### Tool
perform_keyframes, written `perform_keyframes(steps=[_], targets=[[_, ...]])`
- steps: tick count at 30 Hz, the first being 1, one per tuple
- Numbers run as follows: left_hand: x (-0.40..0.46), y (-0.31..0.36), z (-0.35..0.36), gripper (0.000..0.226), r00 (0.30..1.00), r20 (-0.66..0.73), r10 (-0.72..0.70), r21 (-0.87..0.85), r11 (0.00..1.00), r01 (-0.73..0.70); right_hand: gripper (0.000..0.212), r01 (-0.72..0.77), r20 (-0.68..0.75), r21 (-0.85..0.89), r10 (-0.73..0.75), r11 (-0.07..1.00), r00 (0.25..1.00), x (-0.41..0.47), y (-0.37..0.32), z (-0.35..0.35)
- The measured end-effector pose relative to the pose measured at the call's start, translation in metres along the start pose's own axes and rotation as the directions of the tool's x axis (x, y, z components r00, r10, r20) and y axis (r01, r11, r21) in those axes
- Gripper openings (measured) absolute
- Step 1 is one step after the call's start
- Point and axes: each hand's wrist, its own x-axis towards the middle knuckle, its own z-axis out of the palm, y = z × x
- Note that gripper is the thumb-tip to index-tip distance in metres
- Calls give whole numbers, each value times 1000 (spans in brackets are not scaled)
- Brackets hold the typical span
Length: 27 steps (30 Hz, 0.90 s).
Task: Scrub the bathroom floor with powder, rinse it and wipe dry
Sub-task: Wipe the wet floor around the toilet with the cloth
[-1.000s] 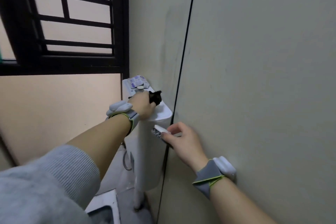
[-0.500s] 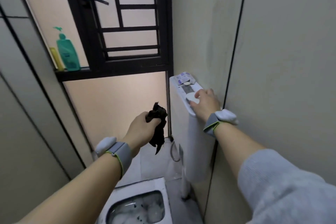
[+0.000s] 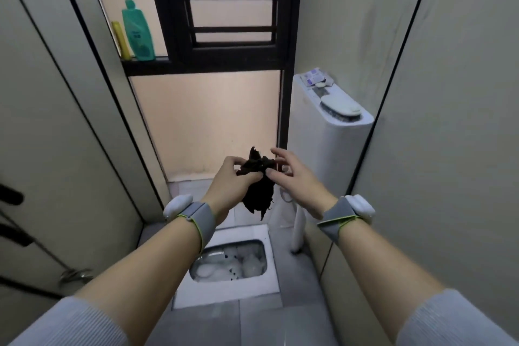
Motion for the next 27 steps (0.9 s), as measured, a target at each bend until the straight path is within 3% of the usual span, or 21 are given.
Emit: perform_keyframes(steps=[3, 5, 7, 10, 14, 16, 21, 24, 27], targets=[[-26, -34, -32, 28, 996, 62, -66, 85, 995, 60, 49, -202, 77, 194, 191, 960, 979, -36, 21, 54], [-41, -65, -58, 24, 992, 91, -92, 155, 985, 77, 35, -298, 71, 175, 290, 938, 954, -57, 38, 92], [-59, -106, -87, 18, 987, 112, -115, 219, 972, 89, 22, -365, 40, 107, 363, 925, 931, -78, 59, 134], [-80, -160, -114, 13, 983, 128, -129, 318, 944, 83, 25, -413, -58, -49, 411, 909, 910, -100, 81, 169], [-105, -244, -136, 30, 979, 132, -152, 572, 819, 50, 29, -472, -117, -217, 458, 854, 881, -125, 122, 222], [-112, -271, -137, 33, 982, 105, -154, 617, 785, 57, 28, -473, -118, -300, 460, 829, 880, -134, 140, 233], [-114, -310, -117, 40, 972, -22, -233, 479, 851, 215, 31, -411, -74, -408, 419, 815, 905, -146, 186, 234], [-110, -339, -82, 34, 955, -67, -290, 362, 884, 294, 30, -496, -113, -305, 486, 813, 867, -153, 225, 225], [-101, -380, -35, 30, 913, -75, -401, 231, 883, 408, 32, -612, -129, -61, 602, 788, 788, -166, 286, 205]])
